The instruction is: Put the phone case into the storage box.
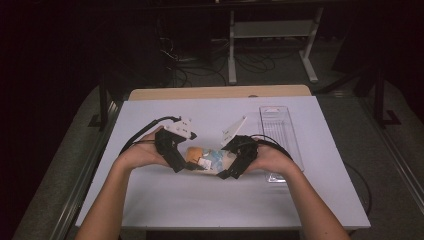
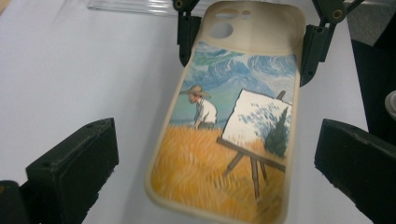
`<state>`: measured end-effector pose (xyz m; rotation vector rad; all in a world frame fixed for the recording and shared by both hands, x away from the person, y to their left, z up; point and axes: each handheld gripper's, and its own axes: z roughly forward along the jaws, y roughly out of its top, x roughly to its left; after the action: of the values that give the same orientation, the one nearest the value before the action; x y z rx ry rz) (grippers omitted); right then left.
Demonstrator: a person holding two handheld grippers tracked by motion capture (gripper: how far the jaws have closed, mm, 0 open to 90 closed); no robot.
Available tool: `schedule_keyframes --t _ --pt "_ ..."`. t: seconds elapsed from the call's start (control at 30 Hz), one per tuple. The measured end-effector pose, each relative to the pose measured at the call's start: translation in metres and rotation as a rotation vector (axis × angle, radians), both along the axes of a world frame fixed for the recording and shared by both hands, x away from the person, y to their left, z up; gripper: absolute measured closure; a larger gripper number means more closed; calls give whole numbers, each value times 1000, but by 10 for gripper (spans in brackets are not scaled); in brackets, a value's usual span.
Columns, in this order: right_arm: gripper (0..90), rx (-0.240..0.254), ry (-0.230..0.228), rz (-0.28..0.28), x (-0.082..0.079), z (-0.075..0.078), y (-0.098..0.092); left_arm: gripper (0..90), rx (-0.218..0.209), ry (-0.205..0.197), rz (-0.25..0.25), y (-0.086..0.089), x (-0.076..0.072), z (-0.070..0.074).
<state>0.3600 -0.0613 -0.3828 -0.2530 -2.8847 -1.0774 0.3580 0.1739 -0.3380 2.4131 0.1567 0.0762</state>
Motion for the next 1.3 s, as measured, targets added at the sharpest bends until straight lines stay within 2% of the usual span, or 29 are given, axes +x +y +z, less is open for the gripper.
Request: schedule_keyframes --t 0.17,0.33,0.47,0.57,0.77,0.8,1.0,1.17,1.3 --pt "106 1 -10 -24 2 1 -5 0 -8 -10 51 12 0 1" --pt "105 4 -7 -61 5 2 -11 0 -28 -3 104 22 -1 -1" --pt "105 6 -5 -82 7 2 -15 0 -32 -10 150 31 -1 -5" --pt "105 10 1 -92 8 2 -17 0 -37 2 177 36 -3 -9" --pt "105 17 -8 -112 11 2 -20 0 -54 -12 226 45 -7 -13" --pt "105 17 -6 -118 11 3 -21 0 -65 -5 239 46 -9 -15" --pt "105 30 -5 -148 13 3 -25 0 -56 -5 279 52 -13 -25" --pt "105 34 -2 -170 15 4 -28 0 -76 8 328 55 -19 -33" --pt "105 27 8 -200 16 3 -29 0 -71 7 362 56 -22 -41"
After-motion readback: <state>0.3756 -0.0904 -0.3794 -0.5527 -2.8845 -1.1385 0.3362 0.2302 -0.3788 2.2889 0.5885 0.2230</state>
